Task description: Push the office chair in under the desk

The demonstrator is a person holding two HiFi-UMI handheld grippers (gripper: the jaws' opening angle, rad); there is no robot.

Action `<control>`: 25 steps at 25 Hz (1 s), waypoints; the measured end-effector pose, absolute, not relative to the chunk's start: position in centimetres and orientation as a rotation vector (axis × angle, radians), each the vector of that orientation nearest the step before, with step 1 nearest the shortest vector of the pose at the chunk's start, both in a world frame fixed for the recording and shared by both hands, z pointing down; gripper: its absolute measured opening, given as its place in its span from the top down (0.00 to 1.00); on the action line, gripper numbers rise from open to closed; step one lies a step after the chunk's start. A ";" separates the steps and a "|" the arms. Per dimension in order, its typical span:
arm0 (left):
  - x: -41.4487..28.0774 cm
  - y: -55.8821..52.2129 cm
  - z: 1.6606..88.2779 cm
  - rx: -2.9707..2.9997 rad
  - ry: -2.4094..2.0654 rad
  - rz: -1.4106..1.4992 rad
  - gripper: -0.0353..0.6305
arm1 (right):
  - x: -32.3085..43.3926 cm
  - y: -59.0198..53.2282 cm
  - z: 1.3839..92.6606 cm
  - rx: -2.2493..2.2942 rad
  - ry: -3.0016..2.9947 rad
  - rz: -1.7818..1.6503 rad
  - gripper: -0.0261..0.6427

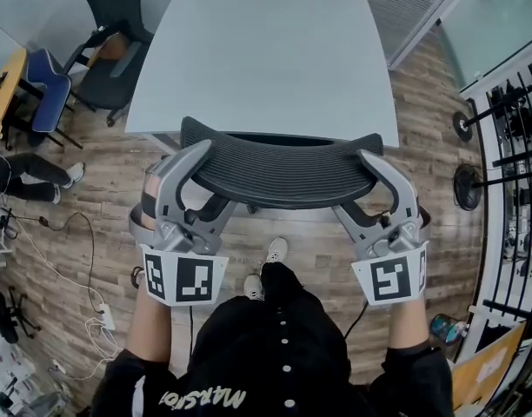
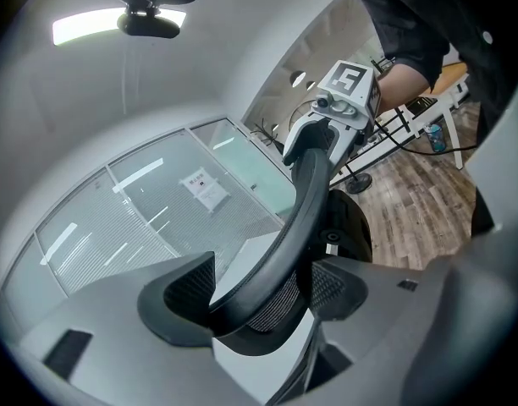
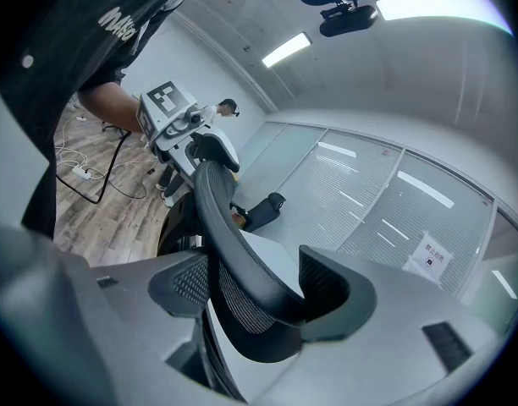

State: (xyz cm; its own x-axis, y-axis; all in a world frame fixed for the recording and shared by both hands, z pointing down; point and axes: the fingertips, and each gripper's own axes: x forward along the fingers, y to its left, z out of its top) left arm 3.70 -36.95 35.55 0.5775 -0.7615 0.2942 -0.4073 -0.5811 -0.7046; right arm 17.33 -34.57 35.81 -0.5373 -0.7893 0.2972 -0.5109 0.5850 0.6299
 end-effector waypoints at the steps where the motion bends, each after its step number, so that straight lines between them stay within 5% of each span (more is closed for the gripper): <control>1: 3.7 -37.1 35.6 -2.228 0.928 -0.796 0.48 | 17.3 -34.7 35.8 1.031 -2.248 -0.647 0.50; 25: 3.7 -41.0 35.6 -2.215 0.936 -0.797 0.47 | 17.2 -38.2 35.7 1.063 -2.231 -0.650 0.50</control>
